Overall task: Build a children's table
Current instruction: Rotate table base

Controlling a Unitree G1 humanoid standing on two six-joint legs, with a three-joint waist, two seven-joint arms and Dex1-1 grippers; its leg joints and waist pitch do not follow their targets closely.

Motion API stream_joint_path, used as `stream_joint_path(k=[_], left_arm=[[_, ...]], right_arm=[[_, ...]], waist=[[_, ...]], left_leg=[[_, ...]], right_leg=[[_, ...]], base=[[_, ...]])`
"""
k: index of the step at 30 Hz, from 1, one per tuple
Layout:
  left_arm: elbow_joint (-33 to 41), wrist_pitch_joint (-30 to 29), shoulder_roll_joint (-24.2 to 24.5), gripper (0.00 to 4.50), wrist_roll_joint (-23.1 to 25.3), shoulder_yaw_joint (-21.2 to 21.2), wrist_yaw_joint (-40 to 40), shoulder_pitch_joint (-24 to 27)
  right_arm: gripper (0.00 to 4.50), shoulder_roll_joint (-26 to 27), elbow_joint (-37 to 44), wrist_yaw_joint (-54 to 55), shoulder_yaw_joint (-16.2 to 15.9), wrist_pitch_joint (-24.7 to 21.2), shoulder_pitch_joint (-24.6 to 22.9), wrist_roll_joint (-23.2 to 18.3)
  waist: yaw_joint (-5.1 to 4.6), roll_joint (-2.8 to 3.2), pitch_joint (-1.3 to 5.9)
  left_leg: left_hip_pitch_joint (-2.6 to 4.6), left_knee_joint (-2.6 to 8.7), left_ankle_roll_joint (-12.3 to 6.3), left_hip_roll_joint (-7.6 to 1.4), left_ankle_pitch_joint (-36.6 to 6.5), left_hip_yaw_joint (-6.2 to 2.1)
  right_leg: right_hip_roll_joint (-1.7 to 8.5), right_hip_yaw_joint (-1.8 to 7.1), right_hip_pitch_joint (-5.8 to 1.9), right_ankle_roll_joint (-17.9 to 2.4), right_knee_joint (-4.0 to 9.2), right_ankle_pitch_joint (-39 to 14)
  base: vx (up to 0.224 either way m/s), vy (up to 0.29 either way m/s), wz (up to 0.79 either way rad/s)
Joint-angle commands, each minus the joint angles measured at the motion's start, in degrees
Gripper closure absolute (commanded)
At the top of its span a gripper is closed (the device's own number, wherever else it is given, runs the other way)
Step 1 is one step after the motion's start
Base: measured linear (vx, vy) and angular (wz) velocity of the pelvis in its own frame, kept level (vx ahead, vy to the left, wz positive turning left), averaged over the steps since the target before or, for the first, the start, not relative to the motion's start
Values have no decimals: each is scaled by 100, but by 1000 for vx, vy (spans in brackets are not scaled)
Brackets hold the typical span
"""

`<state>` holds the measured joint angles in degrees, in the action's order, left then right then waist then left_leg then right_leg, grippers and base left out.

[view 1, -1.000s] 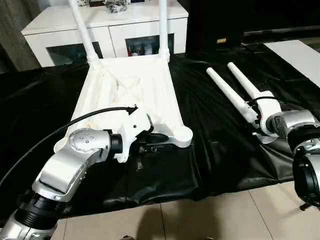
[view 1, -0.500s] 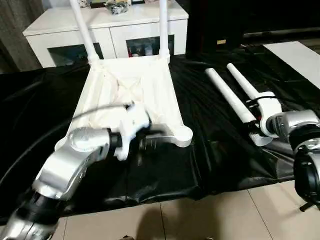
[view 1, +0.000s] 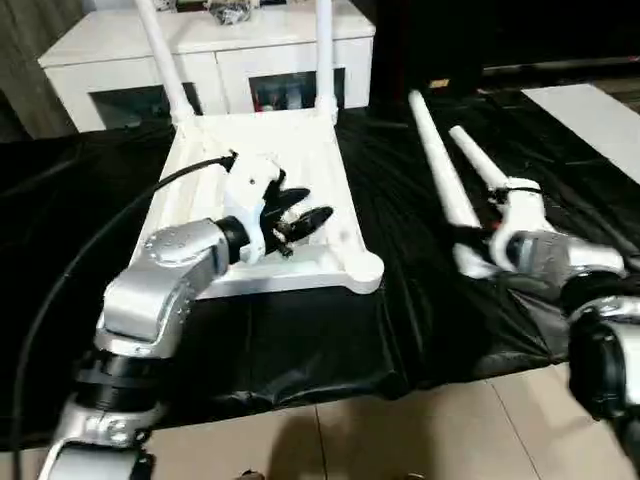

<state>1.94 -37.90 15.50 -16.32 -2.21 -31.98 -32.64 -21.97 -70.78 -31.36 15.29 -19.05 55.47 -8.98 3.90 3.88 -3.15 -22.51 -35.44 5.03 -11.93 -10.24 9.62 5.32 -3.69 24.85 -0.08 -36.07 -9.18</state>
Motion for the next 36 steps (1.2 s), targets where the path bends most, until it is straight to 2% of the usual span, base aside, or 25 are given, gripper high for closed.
stream_joint_path(k=[1, 2, 3, 4, 5, 6, 7, 9, 11, 12, 13, 14, 17, 19, 20, 23, 26, 27, 30, 31, 32, 36], left_arm=[[-232, -208, -209, 152, -266, 275, 223, -305], [-232, -208, -209, 140, -266, 275, 223, -305], [-514, -305, -435, 131, -426, 449, 392, -541], [-601, -314, -473, 126, -459, 486, 415, -596], [-601, -314, -473, 124, -459, 486, 415, -596], [-990, -414, -677, 116, -616, 658, 554, -805], [-1176, -511, -779, 103, -729, 782, 635, -912], [-1453, -621, -949, 83, -949, 1070, 824, -1089], [-1524, -663, -990, 79, -1075, 1178, 824, -1161], [-1524, -663, -990, 63, -1075, 1178, 824, -1161], [-1525, -752, -1083, 49, -1280, 1373, 866, -1229], [-1513, -803, -1137, 49, -1413, 1478, 866, -1266], [-1447, -942, -1329, 20, -1889, 1817, 897, -1388], [-1414, -974, -1422, 3, -2100, 1947, 909, -1463], [-1373, -979, -1457, 3, -2167, 1959, 886, -1471], [-1363, -1020, -1523, 0, -2273, 2011, 907, -1499], [-1423, -962, -1489, 0, -2084, 1959, 1032, -1481], [-1442, -963, -1495, 35, -2092, 2008, 1094, -1487], [-1444, -961, -1461, 55, -2109, 2024, 1161, -1473], [-1447, -943, -1453, 55, -2129, 2028, 1175, -1465], [-1455, -937, -1450, 71, -2154, 2038, 1191, -1464], [-1387, -920, -1435, 92, -2162, 2048, 1250, -1417]], right_arm=[[261, 253, 785, -741, 116, 273, -25, -455], [262, 253, 785, -741, 116, 273, -25, -455], [262, 494, 1517, -1271, 49, 99, -207, -771], [262, 559, 1693, -1360, 9, 55, -256, -825], [262, 559, 1693, -1360, 9, 55, -256, -825], [262, 838, 2546, -1601, -300, -129, -531, -1007], [262, 977, 2945, -1699, -443, -220, -649, -1119], [263, 1208, 3498, -1787, -627, -333, -809, -1290], [263, 1301, 3728, -1830, -714, -400, -878, -1386], [263, 1301, 3728, -1830, -714, -400, -878, -1386], [263, 1353, 3908, -1877, -840, -404, -992, -1345], [263, 1370, 4006, -1918, -908, -409, -1065, -1307], [264, 1400, 4323, -2014, -1089, -456, -1296, -1175], [264, 1374, 4684, -1937, -1194, -618, -1482, -1180], [264, 1365, 4781, -1901, -1225, -655, -1530, -1174], [264, 1348, 4890, -1812, -1262, -703, -1567, -1220], [264, 1357, 4939, -1713, -1257, -705, -1565, -1218], [264, 1358, 4951, -1696, -1256, -710, -1569, -1207], [264, 1353, 5036, -1664, -1278, -775, -1601, -1202], [264, 1343, 5070, -1650, -1303, -799, -1610, -1185], [264, 1337, 5094, -1627, -1324, -819, -1615, -1185], [264, 1357, 5046, -1586, -1372, -821, -1590, -1180]], waist=[[68, -123, 507], [101, -112, 522], [93, -123, 510], [158, -107, 531], [180, -113, 535], [221, -91, 494], [232, -76, 518], [273, -60, 506], [291, -68, 506], [317, -53, 505], [330, -34, 494], [360, -41, 480], [395, -30, 494], [417, -49, 488], [422, -54, 481], [402, -50, 478], [390, -49, 477], [383, -57, 475], [379, -53, 478], [379, -73, 480], [384, -63, 482], [390, -95, 482]], left_leg=[[20, 310, -578, 13, -787, 61], [25, 289, -674, 0, -722, 60], [0, 297, -722, 0, -698, 57], [39, 270, -800, -9, -659, 59], [26, 275, -845, -15, -597, 50], [39, 276, -851, 1, -675, 73], [44, 277, -820, -12, -678, 49], [43, 298, -758, -6, -763, 45], [62, 332, -627, -18, -917, 32], [89, 347, -497, -31, -1038, 25], [116, 360, -407, -43, -1167, 28], [109, 368, -335, -37, -1186, 36], [87, 379, -272, -34, -1155, 18], [71, 384, -275, -28, -1125, 12], [49, 392, -273, -16, -1096, 10], [48, 392, -238, -11, -1123, 10], [44, 402, -223, -14, -1128, 3], [38, 401, -211, -10, -1121, 4], [41, 399, -223, -13, -1062, 3], [38, 398, -225, -12, -1023, 4], [39, 399, -222, -15, -999, -1], [39, 397, -242, -18, -958, 8]], right_leg=[[145, 100, -417, -1617, 350, -658], [151, 102, -402, -1672, 322, -478], [137, 95, -413, -1694, 312, -421], [142, 102, -389, -1712, 301, -310], [145, 94, -385, -1735, 298, -287], [119, 105, -351, -1673, 352, -389], [142, 106, -373, -1672, 322, -403], [144, 108, -369, -1604, 350, -528], [153, 110, -353, -1544, 380, -742], [173, 111, -337, -1522, 401, -907], [167, 122, -309, -1490, 417, -1006], [164, 132, -322, -1453, 420, -982], [181, 137, -342, -1391, 402, -912], [182, 143, -354, -1333, 406, -857], [186, 141, -372, -1280, 415, -928], [191, 140, -368, -1196, 438, -1098], [192, 140, -370, -1119, 451, -1170], [192, 139, -372, -1104, 456, -1182], [184, 140, -367, -1097, 450, -1115], [183, 141, -371, -1095, 450, -1077], [184, 140, -372, -1102, 437, -1051], [190, 143, -368, -1131, 430, -1017]], base=[[0, 0, 0], [0, 0, 0], [0, 0, 0], [0, 0, 0], [0, 0, 0], [0, 0, 0], [0, 0, 0], [0, 0, 0], [0, 0, 0], [0, 0, 0], [0, 0, 0], [0, 0, 0], [0, 0, 0], [0, 0, 0], [0, 0, 0], [0, 0, 0], [0, 0, 0], [0, 0, 0], [0, 0, 0], [0, 0, 0], [0, 0, 0], [0, 0, 0]])
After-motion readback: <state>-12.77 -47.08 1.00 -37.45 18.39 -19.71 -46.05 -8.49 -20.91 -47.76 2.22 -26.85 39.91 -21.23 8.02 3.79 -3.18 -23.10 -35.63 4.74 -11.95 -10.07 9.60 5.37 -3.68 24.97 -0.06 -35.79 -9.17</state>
